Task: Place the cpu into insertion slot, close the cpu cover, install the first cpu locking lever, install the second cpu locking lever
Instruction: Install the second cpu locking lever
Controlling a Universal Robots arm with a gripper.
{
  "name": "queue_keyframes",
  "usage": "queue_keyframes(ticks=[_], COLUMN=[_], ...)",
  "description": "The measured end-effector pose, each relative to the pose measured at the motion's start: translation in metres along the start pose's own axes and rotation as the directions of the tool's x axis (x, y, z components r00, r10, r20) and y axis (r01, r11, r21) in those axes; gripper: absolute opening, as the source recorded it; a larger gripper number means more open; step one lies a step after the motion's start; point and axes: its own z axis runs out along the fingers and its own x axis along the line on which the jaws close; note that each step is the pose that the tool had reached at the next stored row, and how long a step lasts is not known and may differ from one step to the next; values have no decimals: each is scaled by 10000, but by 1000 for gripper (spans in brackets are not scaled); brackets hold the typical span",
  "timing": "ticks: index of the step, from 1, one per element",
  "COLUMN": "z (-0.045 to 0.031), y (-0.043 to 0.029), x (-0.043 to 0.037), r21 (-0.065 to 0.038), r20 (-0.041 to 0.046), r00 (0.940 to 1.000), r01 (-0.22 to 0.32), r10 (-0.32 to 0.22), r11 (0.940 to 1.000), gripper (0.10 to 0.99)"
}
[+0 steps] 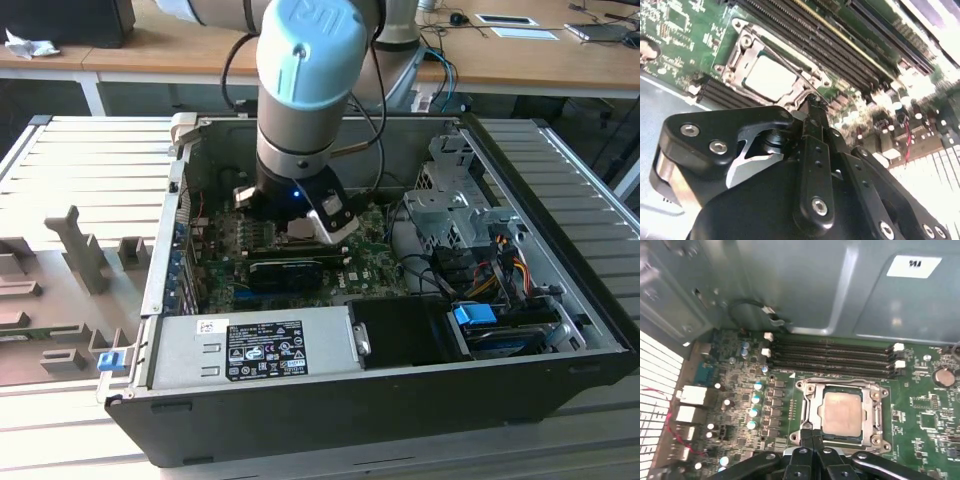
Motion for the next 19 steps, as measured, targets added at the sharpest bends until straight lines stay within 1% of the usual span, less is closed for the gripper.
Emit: queue_keyframes(ticks=[1, 3, 5, 7, 8, 9, 13, 14, 17, 19], z=[-10, -15, -23, -28, -33, -39, -52, -47, -23, 22], y=[2, -4, -15, -23, -34, -48, -152, -166, -163, -165], x=[-24, -83, -199, -288, -369, -393, -380, -356, -206, -46], r21=[-12, -48, -91, -108, -115, -116, -120, -119, -127, -133], r20=[-59, -122, -201, -251, -295, -319, -329, -328, -329, -328], r00=[10000, 9999, 9998, 9996, 9995, 9994, 9994, 9994, 9994, 9994], r01=[-24, -45, -75, -92, -108, -117, -121, -124, -120, -121], r10=[23, 44, 73, 89, 104, 113, 117, 120, 116, 116], r11=[10000, 10000, 9999, 9999, 9999, 9999, 9999, 9999, 9998, 9998], gripper=[106, 106, 106, 106, 106, 106, 106, 106, 106, 106])
